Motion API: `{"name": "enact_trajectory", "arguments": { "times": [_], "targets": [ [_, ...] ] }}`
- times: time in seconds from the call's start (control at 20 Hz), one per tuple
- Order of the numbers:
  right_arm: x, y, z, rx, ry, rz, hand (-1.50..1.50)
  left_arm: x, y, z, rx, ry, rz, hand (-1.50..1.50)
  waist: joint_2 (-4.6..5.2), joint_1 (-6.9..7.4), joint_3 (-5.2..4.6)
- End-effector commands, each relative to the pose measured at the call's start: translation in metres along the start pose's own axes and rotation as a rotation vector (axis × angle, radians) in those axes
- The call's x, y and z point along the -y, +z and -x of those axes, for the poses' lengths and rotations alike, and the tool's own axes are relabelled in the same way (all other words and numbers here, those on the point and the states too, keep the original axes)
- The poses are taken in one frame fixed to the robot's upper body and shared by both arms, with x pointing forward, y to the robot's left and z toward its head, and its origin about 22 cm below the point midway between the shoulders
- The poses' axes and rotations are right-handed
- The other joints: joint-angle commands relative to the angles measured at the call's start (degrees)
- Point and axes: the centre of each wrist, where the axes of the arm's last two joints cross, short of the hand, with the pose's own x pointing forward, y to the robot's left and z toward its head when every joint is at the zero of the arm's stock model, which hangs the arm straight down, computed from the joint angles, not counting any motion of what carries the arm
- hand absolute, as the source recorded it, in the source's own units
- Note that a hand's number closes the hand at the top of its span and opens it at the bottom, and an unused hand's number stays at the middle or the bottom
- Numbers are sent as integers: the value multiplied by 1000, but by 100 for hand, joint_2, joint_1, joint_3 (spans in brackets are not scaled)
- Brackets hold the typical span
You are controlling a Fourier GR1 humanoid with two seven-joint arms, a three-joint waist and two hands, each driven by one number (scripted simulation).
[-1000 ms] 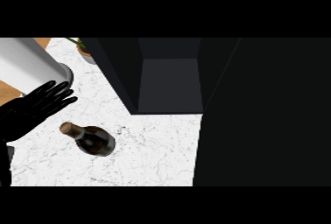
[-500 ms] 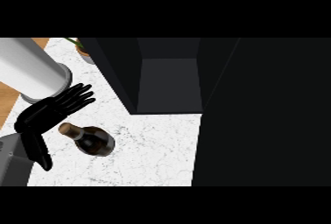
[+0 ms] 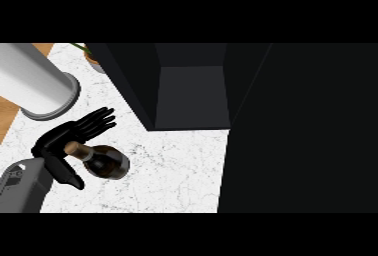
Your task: Pick up the wine, place it into the cabinet and close the cabinet
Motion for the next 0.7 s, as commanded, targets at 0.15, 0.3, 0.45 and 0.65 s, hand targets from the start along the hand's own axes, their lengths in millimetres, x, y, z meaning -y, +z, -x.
{"name": "enact_trajectory", "arguments": {
  "times": [0.15, 0.3, 0.45, 0.65],
  "targets": [
    [-6, 7, -10, 22, -33, -27, -150, 9, 3, 35, 60, 63, 94, -150, 11, -55, -10],
    [-1, 5, -7, 39, -26, -9, -150, 21, 6, 53, 55, 77, 102, -150, 3, -16, -4],
    [-7, 5, -1, 28, -53, -23, -150, 14, -4, 50, 26, 64, 113, -150, 20, -82, -7],
    [-1, 9, -8, 30, -28, -60, -150, 22, -6, 70, 35, 144, 77, -150, 37, -169, -8]
  ]
}}
